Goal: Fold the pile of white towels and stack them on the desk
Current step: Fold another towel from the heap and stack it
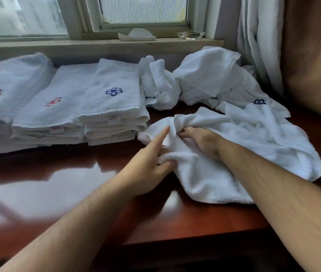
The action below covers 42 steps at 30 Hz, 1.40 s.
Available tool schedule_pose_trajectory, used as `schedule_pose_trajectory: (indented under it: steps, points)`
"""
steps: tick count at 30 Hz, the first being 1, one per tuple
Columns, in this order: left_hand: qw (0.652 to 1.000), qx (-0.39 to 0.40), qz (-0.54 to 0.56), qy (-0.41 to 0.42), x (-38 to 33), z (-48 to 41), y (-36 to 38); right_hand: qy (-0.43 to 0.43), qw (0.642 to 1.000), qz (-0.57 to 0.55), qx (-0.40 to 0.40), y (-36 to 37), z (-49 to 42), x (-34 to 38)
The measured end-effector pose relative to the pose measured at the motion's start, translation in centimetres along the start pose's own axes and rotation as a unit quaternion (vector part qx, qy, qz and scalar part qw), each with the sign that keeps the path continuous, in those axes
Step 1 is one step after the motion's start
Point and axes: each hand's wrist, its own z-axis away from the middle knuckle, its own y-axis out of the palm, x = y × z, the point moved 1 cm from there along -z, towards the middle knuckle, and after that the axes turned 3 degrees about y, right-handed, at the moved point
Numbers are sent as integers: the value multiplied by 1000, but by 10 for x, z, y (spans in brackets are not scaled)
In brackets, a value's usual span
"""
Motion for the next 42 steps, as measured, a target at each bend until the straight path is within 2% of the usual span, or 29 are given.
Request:
schedule_pose_trajectory:
  steps: [2,4,5,6,7,8,9,10,11,12,14,16,18,22,25,27,28,30,32,34,36,38,39,40,41,42]
  points:
    - [991,-46,125,-31,-8,-2,-8,-8,1000,16,10,-4,-4,-4]
    - [949,-59,294,-93,-20,-3,-26,9,996,87,26,-7,-5,-10]
    - [939,-46,321,-113,-26,-2,-36,16,992,124,18,-8,-6,-11]
    - [957,-21,270,-107,-31,-1,-49,16,991,132,11,-10,-8,-11]
    - [986,25,142,-77,-31,0,-61,8,992,122,2,-12,-7,-10]
    - [994,93,-14,-53,-31,4,-70,-9,993,118,-13,-14,-7,-12]
    - [971,180,-148,-59,-32,6,-75,-23,991,129,-29,-15,-7,-13]
    - [933,261,-227,-100,-35,8,-76,-36,985,169,-31,-15,-7,-12]
    - [905,306,-260,-142,-38,10,-74,-43,972,230,-29,-14,-6,-12]
    - [896,312,-275,-154,-39,10,-70,-59,957,284,-23,-11,-6,-10]
    - [923,236,-288,-100,-39,0,-59,-88,949,301,-29,-9,-4,-7]
    - [943,160,-285,-62,-32,-15,-45,-111,951,274,-92,-9,0,-8]
    - [943,139,-300,-31,-21,-28,-27,-83,930,330,-141,-13,2,-11]
    - [918,133,-374,17,3,-44,7,-16,927,361,-96,-22,14,-26]
    - [929,64,-363,32,12,-53,18,27,921,339,-190,-33,25,-34]
    - [962,-62,-265,13,15,-56,22,71,899,365,-230,-39,23,-34]
    - [970,-134,-201,-32,16,-56,22,85,891,380,-233,-39,20,-34]
    - [958,-227,-79,-154,21,-57,19,69,892,387,-225,-36,16,-37]
    - [946,-210,23,-248,25,-58,15,-6,908,364,-208,-30,15,-41]
    - [934,-135,164,-289,22,-64,12,-72,917,354,-168,-27,17,-39]
    - [888,-70,321,-321,14,-69,13,-92,919,362,-125,-26,19,-35]
    - [852,-83,396,-331,8,-74,12,-89,922,365,-97,-26,20,-33]
    - [861,-117,380,-317,8,-75,10,-88,922,365,-91,-25,20,-33]
    - [893,-149,311,-288,8,-75,7,-91,924,358,-96,-25,21,-33]
    - [936,-162,189,-248,8,-74,3,-101,927,343,-111,-24,22,-33]
    - [965,-154,25,-210,7,-71,0,-115,932,317,-132,-24,23,-33]
